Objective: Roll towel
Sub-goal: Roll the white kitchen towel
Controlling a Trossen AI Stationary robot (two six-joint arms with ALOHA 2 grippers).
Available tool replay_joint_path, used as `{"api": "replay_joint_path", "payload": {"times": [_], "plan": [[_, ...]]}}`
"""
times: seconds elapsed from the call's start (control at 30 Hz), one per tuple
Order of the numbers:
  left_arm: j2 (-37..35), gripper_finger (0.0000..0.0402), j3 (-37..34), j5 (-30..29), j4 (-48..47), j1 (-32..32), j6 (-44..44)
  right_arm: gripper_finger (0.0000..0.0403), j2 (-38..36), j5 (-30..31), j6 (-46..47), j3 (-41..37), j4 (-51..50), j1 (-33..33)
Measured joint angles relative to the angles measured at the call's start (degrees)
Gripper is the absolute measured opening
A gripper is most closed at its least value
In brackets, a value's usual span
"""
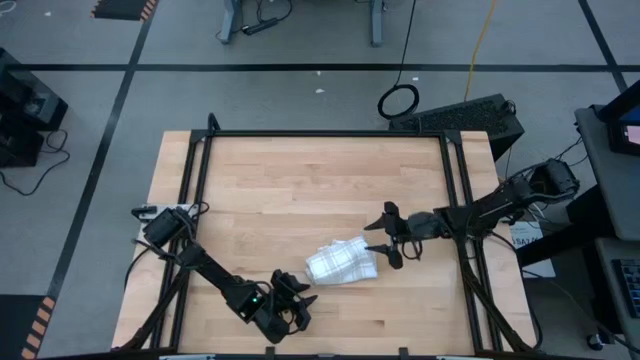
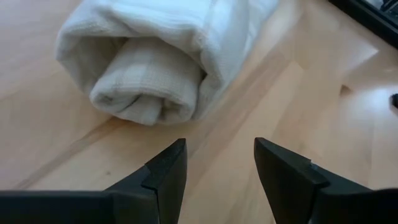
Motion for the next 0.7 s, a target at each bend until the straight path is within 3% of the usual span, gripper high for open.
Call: {"api": "replay_joint_path", "payload": {"times": [0.1,0.27,0.43,0.53,0.7], "plan": [[0.0,0.0191,0.0,0.2,0.1,0.0,0.2,0.0289,1.1,-3.5,-0.2,0.0,0.5,-3.2],[0.0,0.0191,0.0,0.2,0.1,0.2,1.6,0.0304,7.2,-15.0,1.2,0.0,8.0,-7.3],[0.0,0.0191,0.0,0.3,0.1,1.2,4.2,0.0304,15.0,-16.3,-1.5,0.0,14.6,-7.6],[0.0,0.0191,0.0,0.6,0.1,2.0,5.5,0.0302,18.8,-19.8,0.5,0.0,20.0,-7.5],[0.0,0.0191,0.0,2.3,-0.5,3.9,8.9,0.0299,23.8,-19.4,3.3,0.0,24.0,-6.6]]}}
